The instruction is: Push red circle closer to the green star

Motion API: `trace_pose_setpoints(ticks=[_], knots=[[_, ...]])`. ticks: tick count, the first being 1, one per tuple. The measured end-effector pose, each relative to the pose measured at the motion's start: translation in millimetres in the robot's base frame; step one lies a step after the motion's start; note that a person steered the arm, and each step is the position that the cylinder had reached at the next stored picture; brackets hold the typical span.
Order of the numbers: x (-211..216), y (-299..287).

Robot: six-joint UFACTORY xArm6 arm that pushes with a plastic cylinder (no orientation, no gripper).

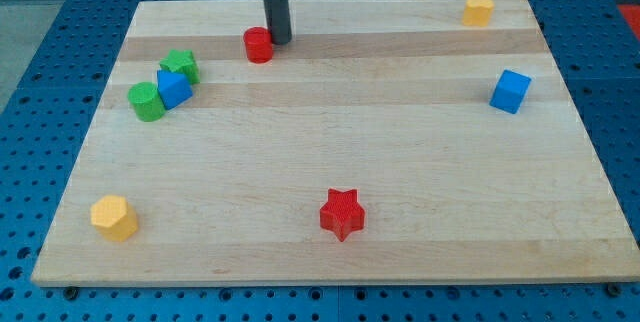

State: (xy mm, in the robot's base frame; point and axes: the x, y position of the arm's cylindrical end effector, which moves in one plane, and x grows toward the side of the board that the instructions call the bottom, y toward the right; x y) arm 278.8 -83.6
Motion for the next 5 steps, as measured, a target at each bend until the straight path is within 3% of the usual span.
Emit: trace_pose_setpoints(ticks=[5], knots=[[40.3,-58.9]])
